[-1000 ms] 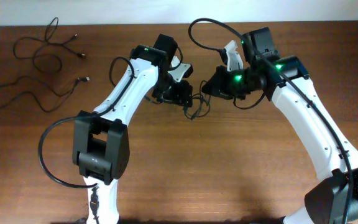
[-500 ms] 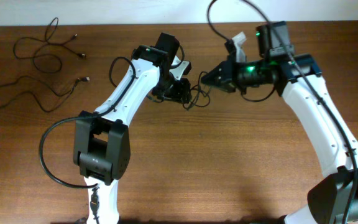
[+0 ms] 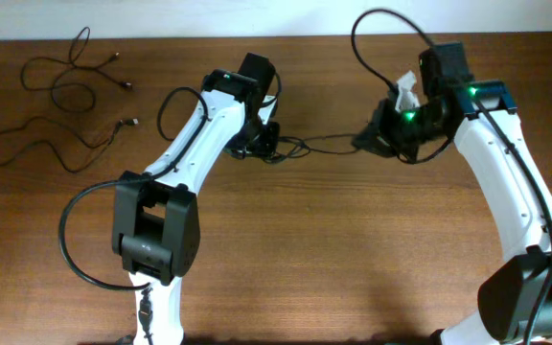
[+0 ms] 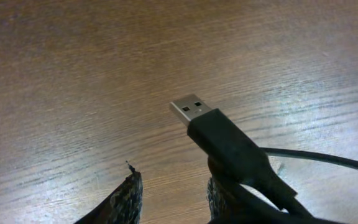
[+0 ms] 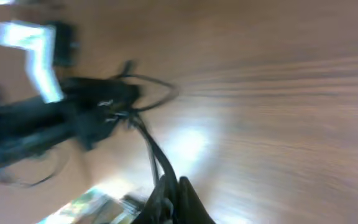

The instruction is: Untangle cables

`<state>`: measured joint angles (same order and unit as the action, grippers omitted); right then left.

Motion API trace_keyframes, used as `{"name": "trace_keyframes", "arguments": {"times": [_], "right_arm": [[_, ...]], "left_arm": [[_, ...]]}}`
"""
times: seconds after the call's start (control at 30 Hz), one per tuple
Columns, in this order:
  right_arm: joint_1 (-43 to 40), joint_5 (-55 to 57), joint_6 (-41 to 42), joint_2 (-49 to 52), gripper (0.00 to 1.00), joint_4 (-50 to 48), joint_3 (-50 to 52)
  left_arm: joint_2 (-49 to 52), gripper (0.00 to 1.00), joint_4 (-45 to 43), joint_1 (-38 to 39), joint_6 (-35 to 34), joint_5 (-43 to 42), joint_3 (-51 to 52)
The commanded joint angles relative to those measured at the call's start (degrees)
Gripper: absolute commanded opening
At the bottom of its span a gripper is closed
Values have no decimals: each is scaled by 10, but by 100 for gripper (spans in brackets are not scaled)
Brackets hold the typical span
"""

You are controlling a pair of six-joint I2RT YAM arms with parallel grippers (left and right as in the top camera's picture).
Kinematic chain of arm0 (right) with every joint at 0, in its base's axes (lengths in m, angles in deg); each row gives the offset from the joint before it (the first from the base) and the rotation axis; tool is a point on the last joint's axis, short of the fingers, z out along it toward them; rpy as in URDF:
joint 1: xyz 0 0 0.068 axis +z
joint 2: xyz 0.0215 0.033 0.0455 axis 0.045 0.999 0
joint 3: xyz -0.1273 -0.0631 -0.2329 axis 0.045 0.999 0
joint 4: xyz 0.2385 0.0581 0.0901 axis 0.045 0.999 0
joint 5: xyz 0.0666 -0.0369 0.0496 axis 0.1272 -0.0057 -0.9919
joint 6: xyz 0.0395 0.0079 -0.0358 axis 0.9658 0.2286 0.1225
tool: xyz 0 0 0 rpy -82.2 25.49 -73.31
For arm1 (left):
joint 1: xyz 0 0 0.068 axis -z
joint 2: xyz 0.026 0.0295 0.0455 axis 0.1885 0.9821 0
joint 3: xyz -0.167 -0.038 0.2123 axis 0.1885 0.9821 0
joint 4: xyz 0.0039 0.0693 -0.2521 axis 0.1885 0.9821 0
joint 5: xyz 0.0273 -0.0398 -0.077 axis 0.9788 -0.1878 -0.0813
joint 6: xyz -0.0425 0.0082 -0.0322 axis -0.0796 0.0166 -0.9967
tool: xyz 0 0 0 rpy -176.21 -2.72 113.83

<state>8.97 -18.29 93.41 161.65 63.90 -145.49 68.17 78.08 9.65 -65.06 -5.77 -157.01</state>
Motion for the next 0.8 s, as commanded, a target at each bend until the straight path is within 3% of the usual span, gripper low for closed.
{"name": "trace_keyframes", "arguments": {"times": [0.0,0.23,0.37,0.47,0.6,0.67,0.77], "right_arm": [[-24,197,26,-9,4,35,-7],[-24,302,73,-9,4,73,-7],[-23,283,67,-9,4,74,-7],[-23,240,66,-9,6,76,-7],[-23,155,16,-9,24,64,-7],[-23,127,-10,-9,36,60,-7],[-22,116,-24,-9,57,60,-7]], "left_arm": [[4,35,9,-43,-64,100,4],[4,34,9,-55,-71,112,4],[4,34,9,-62,-75,116,4],[4,24,8,-62,-75,89,4],[4,10,1,-62,-72,36,4],[4,12,-5,-62,-68,12,4],[4,31,-14,-62,-67,-43,4]]}}
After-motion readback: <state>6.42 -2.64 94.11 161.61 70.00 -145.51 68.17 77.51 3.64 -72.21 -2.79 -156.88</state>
